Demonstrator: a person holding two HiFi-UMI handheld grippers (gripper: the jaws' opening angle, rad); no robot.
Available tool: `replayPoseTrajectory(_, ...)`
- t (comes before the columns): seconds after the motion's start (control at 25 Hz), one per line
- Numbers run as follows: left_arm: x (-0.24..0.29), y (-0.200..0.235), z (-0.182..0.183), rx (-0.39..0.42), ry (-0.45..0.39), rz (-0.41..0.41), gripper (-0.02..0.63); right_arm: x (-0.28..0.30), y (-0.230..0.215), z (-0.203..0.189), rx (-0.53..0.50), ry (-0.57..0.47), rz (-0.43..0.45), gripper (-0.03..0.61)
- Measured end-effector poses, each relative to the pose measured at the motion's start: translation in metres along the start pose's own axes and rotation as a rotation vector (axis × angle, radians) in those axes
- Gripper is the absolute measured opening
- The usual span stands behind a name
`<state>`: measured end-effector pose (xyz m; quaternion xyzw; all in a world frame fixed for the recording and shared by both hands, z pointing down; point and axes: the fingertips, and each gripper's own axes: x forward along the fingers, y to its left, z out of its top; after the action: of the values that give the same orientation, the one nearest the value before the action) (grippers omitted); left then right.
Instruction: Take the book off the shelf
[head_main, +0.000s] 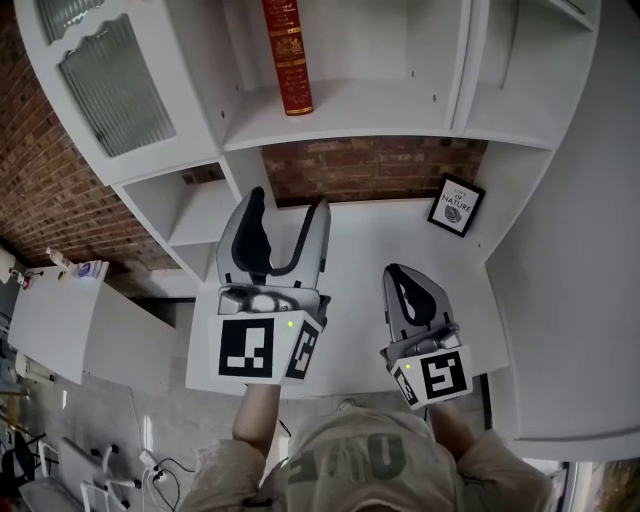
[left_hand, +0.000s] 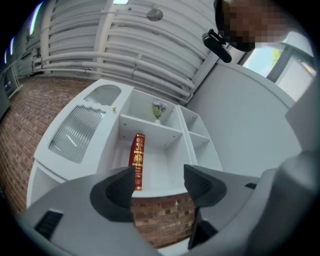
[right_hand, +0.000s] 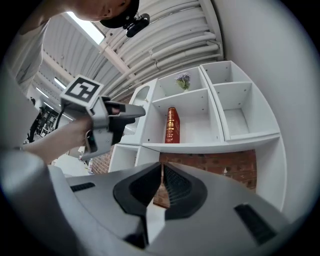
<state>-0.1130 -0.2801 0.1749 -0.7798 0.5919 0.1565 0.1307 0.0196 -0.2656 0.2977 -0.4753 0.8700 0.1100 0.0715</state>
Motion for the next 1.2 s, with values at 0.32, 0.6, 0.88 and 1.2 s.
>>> replayPoseTrajectory(0.32,0.129,0.049,0.044,0.11,0.056,0.065,0.379,-0.009,-0.011,-0.001,0.006,0.004,-0.049,0.023)
replayPoseTrajectory(0.6,0.219,0.083,0.015,0.147,0.204,0.156,0.379,-0.03,-0.037,-0.007,0.031,0.029,-0.154,0.023)
replayPoseTrajectory(0.88,0.264,0.108,-0.018,0.084,0.311,0.225,0.379,-0.046,-0.058,-0.014,0.054,0.05,-0.227,0.023)
replayPoseTrajectory(1.2,0.296,0.12,-0.035,0.051,0.343,0.236,0.377,-0.047,-0.074,-0.016,0.034,0.049,-0.276,0.023)
